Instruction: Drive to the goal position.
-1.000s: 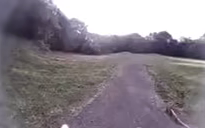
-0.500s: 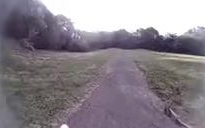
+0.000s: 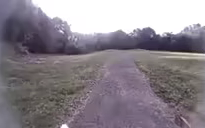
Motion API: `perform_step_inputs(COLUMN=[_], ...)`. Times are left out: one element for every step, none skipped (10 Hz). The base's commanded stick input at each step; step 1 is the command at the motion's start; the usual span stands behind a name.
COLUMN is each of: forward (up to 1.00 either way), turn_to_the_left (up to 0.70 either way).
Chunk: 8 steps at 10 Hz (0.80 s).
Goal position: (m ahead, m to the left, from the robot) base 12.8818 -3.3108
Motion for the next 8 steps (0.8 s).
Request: perform_step_inputs(forward=[0.50,0.50,0.50,0.50,0.50,0.50,0.50,0.50], turn_to_the_left=[0.00,0.00,0.00,0.00,-0.33,-0.50,-0.50,0.00])
